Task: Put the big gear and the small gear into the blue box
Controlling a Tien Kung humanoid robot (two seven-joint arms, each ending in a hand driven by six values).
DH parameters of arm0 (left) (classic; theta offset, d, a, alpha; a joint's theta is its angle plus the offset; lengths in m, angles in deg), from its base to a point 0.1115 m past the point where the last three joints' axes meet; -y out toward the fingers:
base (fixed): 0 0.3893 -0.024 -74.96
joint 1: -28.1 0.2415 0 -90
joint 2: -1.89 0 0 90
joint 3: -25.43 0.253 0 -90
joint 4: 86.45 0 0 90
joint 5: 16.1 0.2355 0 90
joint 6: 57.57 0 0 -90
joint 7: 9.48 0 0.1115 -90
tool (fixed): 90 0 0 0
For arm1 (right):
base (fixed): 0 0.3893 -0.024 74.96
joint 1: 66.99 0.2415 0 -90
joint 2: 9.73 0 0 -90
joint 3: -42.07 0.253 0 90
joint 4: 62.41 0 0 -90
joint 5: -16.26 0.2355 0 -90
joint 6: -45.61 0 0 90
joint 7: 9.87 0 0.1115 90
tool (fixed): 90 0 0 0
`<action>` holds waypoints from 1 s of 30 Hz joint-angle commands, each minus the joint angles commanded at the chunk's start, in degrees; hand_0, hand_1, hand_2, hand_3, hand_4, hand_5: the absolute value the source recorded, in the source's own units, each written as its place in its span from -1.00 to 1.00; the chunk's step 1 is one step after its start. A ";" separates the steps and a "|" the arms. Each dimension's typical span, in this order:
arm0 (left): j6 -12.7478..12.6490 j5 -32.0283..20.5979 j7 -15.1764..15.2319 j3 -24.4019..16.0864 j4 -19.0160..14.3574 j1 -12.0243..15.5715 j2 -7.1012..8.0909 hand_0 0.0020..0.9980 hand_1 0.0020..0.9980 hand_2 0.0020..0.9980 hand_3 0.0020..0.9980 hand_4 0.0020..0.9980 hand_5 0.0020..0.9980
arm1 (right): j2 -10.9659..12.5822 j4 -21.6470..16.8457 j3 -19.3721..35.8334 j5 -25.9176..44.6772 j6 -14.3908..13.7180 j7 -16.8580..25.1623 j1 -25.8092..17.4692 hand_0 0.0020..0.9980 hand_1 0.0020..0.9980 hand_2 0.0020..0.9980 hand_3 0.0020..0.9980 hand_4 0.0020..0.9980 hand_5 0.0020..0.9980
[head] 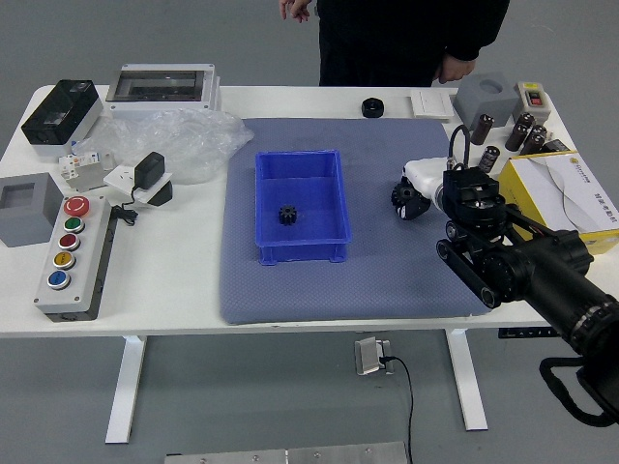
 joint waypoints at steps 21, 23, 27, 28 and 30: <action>-0.15 -0.18 -0.02 -0.26 0.00 0.26 0.81 0.66 0.58 0.56 0.52 0.33 -0.29 | 6.86 -12.64 0.48 0.00 1.74 -2.45 0.34 0.08 -0.14 -0.09 -0.01 0.17 -0.39; -0.17 -0.13 -0.04 -0.35 0.00 0.31 0.92 0.66 0.58 0.56 0.52 0.33 -0.29 | 7.93 -15.01 0.62 0.00 2.11 -2.85 0.22 0.08 -0.14 -0.08 -0.01 0.14 -0.38; -0.20 -0.04 -0.05 -0.51 0.00 0.37 1.13 0.66 0.58 0.56 0.52 0.33 -0.29 | 9.69 -20.62 0.88 0.00 2.87 -3.68 -0.04 0.08 -0.14 -0.08 -0.01 0.14 -0.38; -0.20 -0.04 -0.05 -0.53 0.00 0.38 1.17 0.66 0.58 0.56 0.52 0.33 -0.29 | 9.96 -22.15 0.90 0.00 3.06 -3.87 -0.11 0.08 -0.14 -0.08 -0.01 0.12 -0.37; -0.21 0.00 -0.04 -0.57 0.00 0.37 1.22 0.66 0.58 0.56 0.52 0.33 -0.29 | 10.26 -25.11 0.80 0.00 3.38 -4.25 -0.20 0.08 -0.14 -0.08 -0.01 0.12 -0.37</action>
